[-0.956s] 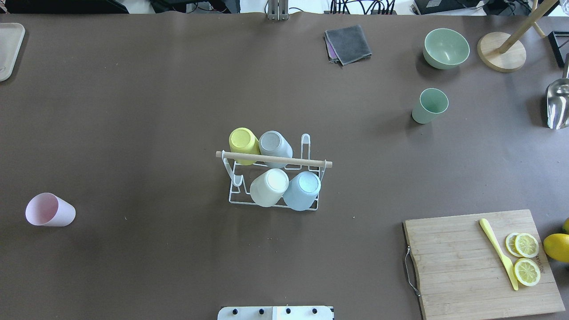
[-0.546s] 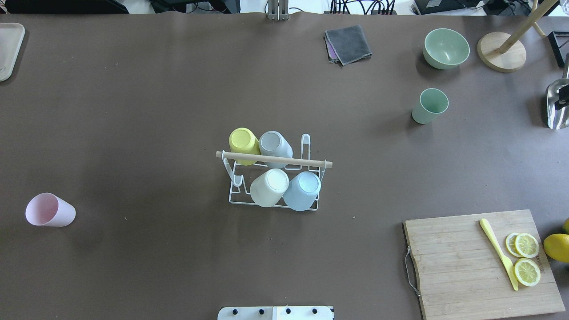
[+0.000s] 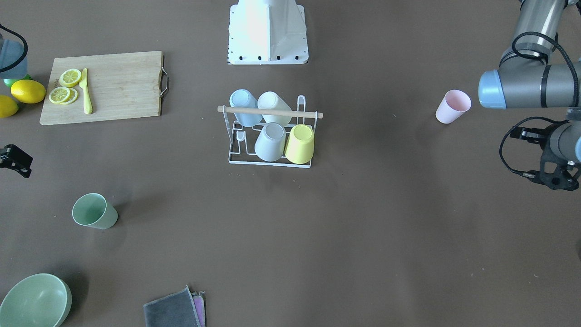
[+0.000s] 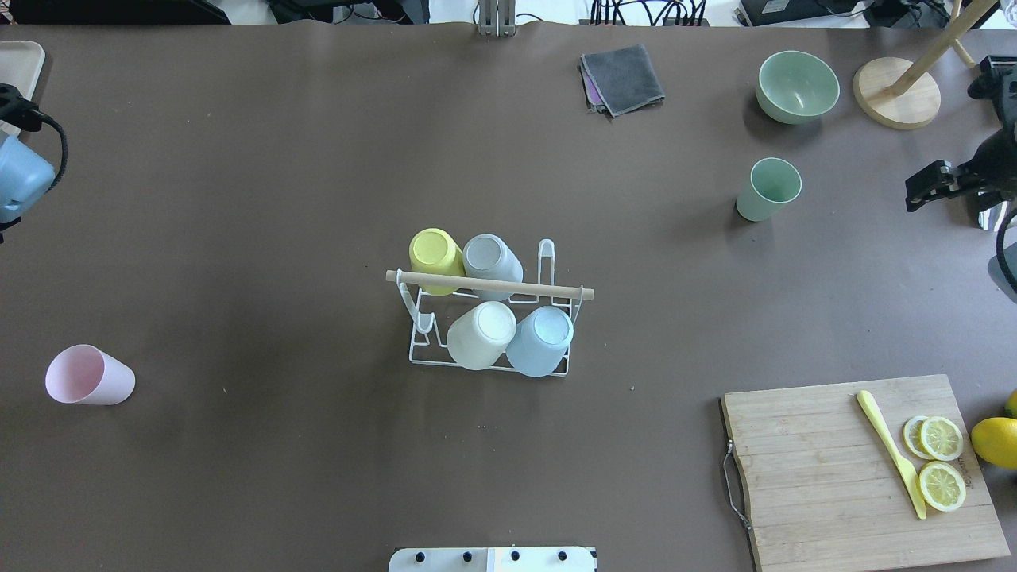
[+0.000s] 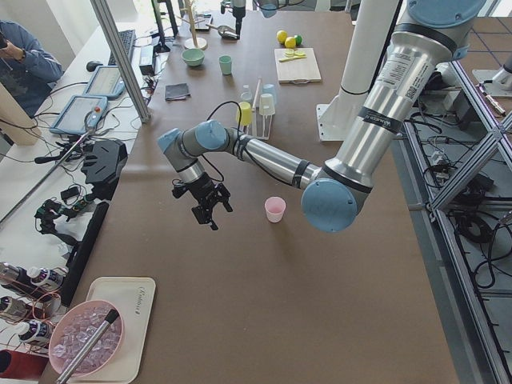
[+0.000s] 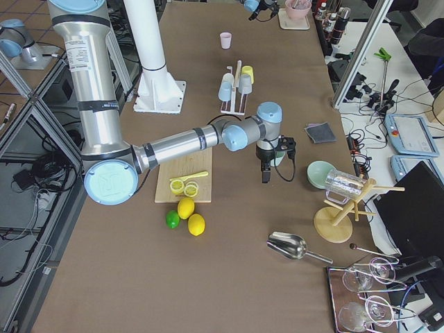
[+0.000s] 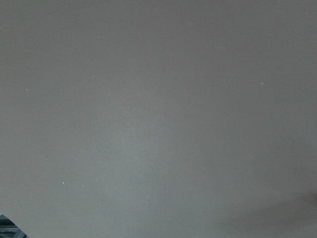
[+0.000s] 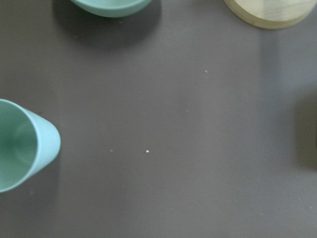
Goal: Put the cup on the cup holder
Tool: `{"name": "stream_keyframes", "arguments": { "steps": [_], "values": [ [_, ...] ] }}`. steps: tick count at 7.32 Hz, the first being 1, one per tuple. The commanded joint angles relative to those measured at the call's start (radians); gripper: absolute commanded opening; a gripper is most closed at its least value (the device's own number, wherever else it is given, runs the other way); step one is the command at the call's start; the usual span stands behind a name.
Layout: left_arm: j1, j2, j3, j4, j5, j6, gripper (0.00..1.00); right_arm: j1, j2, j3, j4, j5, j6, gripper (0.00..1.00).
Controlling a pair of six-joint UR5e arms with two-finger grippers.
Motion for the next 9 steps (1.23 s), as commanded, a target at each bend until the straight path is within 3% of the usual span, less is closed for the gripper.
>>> {"name": "stream_keyframes", "arguments": {
  "steps": [1,2,4,5,6,7,9],
  "values": [
    [0.040,-0.054,0.013,0.024,0.013,0.006,0.98,-0.012,0.100,0.001,-0.045,-0.002,-0.028,1.00],
    [0.078,-0.078,0.030,0.106,0.006,0.011,0.98,-0.012,0.150,-0.001,-0.121,-0.003,-0.080,1.00],
    [0.178,-0.097,0.046,0.189,-0.197,0.009,0.98,-0.009,0.210,-0.030,-0.139,-0.005,-0.226,1.00],
    [0.209,-0.102,0.065,0.194,-0.199,0.009,0.98,-0.007,0.233,-0.053,-0.130,-0.005,-0.230,1.00],
    [0.241,-0.155,0.158,0.194,-0.194,0.009,0.98,-0.009,0.284,-0.123,-0.072,0.026,-0.251,1.00],
    [0.290,-0.169,0.191,0.205,-0.141,0.009,0.98,-0.009,0.322,-0.193,-0.030,0.044,-0.250,1.00],
    [0.318,-0.165,0.193,0.210,-0.105,0.011,0.98,-0.006,0.423,-0.347,-0.030,0.117,-0.259,1.00]
  ]
}}
